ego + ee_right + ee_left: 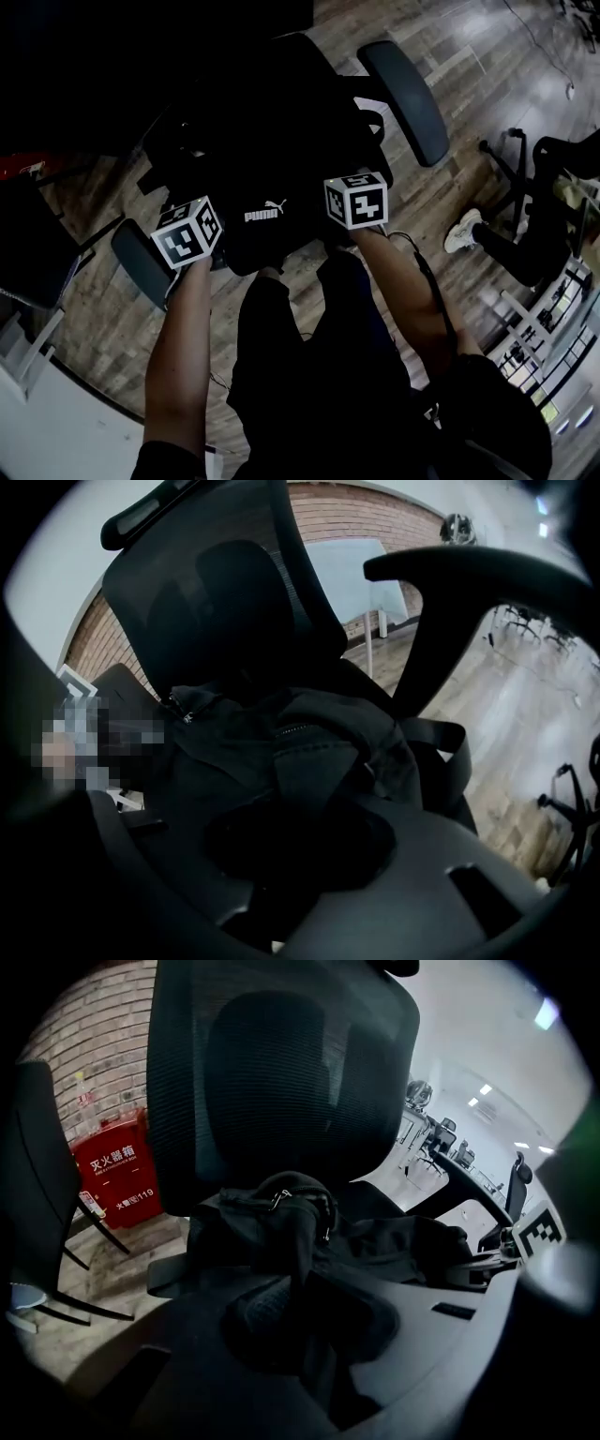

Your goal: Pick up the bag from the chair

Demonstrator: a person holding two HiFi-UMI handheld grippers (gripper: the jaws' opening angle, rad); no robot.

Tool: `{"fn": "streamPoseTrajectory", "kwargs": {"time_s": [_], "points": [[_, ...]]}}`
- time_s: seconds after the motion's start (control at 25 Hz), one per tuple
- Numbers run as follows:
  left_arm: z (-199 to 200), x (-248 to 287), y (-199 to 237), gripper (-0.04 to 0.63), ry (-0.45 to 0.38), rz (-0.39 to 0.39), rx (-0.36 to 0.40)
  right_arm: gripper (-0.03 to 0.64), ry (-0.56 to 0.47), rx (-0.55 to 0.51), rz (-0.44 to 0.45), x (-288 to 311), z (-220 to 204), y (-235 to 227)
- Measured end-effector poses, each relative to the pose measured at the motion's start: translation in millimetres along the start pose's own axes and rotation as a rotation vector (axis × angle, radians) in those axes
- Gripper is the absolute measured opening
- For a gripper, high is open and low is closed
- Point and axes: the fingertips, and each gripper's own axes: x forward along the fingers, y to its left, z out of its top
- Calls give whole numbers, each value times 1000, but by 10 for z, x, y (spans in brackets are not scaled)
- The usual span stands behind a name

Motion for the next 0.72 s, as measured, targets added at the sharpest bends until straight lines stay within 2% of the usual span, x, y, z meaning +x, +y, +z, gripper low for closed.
{"fn": "streamPoseTrajectory", "kwargs": {"time_s": [0.32,0.56,0.64,0.72], "points": [[219,-655,-111,38,-78,11,14,89,-49,-32,31,-532,234,270],[566,-1181,-242,38,-165,-4,2,87,-108,-72,52,-1032,617,434],[724,-1397,-321,38,-211,-3,29,87,-139,-85,56,-1223,757,490],[911,-1657,-425,37,-270,9,91,87,-171,-96,68,-1436,902,557]]}}
